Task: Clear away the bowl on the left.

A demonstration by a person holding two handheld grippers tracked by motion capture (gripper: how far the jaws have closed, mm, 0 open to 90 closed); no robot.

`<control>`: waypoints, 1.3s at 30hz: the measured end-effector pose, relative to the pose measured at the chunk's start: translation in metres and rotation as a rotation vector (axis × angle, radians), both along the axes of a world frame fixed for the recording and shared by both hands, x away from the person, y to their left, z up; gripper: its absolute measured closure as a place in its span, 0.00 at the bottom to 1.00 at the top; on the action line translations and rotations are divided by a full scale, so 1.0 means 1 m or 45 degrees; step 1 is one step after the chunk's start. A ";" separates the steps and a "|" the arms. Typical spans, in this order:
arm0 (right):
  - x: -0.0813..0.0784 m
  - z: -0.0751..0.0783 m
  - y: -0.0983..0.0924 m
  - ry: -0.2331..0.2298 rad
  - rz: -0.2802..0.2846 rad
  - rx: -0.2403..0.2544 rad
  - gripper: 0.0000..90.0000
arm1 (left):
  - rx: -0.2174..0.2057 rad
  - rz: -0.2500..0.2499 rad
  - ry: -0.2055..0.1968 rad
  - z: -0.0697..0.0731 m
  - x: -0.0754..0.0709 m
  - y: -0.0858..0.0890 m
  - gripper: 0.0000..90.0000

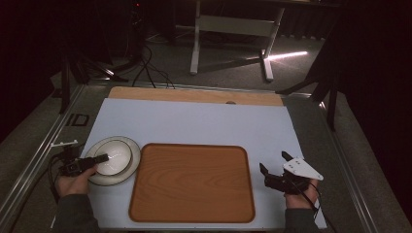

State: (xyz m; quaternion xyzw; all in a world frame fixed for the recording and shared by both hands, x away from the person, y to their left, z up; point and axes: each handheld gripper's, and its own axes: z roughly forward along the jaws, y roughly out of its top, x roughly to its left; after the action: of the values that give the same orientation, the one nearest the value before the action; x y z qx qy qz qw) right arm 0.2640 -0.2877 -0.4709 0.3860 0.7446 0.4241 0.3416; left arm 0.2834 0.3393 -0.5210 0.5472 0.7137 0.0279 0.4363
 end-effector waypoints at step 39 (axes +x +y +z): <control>-0.001 0.001 -0.001 -0.007 -0.009 0.003 0.15 | -0.102 -0.024 -0.253 0.019 -0.010 -0.030 0.89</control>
State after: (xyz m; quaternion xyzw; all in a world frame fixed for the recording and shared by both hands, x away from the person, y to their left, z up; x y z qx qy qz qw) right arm 0.2634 -0.2887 -0.4704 0.3880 0.7416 0.4249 0.3448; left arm 0.2739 0.3098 -0.5019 0.5306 0.6623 0.0491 0.5267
